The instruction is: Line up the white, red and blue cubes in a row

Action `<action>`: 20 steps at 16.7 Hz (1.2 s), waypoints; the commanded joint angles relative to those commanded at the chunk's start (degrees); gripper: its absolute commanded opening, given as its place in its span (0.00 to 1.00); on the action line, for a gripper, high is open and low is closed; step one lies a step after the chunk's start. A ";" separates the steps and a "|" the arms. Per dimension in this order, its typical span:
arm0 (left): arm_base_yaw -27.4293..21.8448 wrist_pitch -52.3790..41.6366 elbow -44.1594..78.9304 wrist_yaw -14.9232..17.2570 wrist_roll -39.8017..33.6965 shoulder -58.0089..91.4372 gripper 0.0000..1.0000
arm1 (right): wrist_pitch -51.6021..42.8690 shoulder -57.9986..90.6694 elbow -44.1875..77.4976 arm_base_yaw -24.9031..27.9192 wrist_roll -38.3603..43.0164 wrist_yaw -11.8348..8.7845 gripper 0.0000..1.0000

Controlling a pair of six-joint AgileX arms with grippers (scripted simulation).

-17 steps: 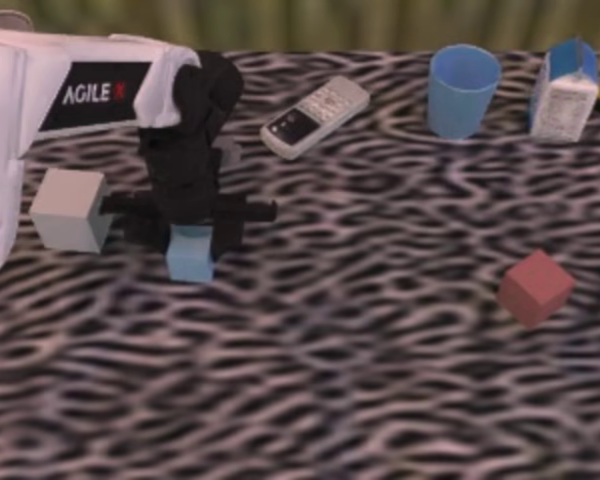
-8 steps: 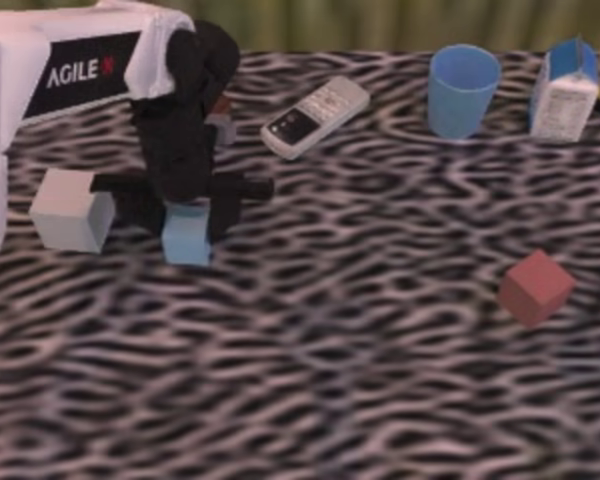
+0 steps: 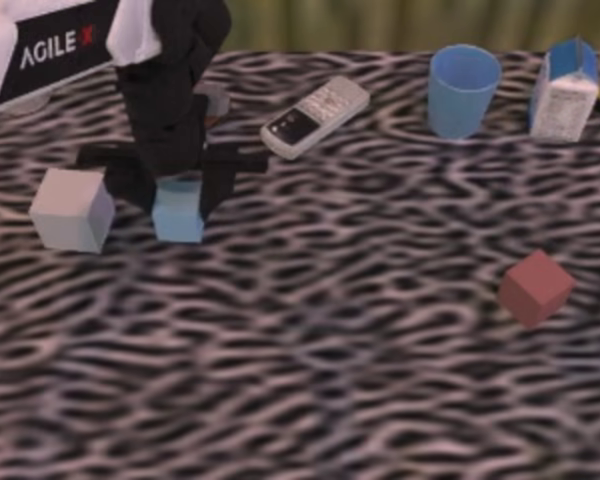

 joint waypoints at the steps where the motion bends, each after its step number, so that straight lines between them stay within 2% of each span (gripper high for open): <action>1: -0.13 -0.10 0.14 0.00 -0.14 0.11 0.00 | 0.00 0.00 0.00 0.00 0.00 0.00 1.00; 3: -2.16 -1.47 2.24 -0.06 -2.21 1.56 0.00 | 0.00 0.00 0.00 0.00 0.00 0.00 1.00; 5: -6.24 -4.02 6.77 -0.15 -6.65 4.14 0.00 | 0.00 0.00 0.00 0.00 0.00 0.00 1.00; 11: -22.86 -14.12 27.22 -0.31 -27.04 13.54 0.00 | 0.00 0.00 0.00 0.00 0.00 0.00 1.00; 13: -27.30 -16.52 31.89 -0.36 -31.73 15.55 0.00 | 0.00 0.00 0.00 0.00 0.00 0.00 1.00; 15: -29.50 -17.76 34.13 -0.42 -33.97 16.51 0.00 | 0.00 0.00 0.00 0.00 0.00 0.00 1.00; 20: -29.54 -17.52 34.02 -0.39 -34.00 16.33 0.00 | 0.00 0.00 0.00 0.00 0.00 0.00 1.00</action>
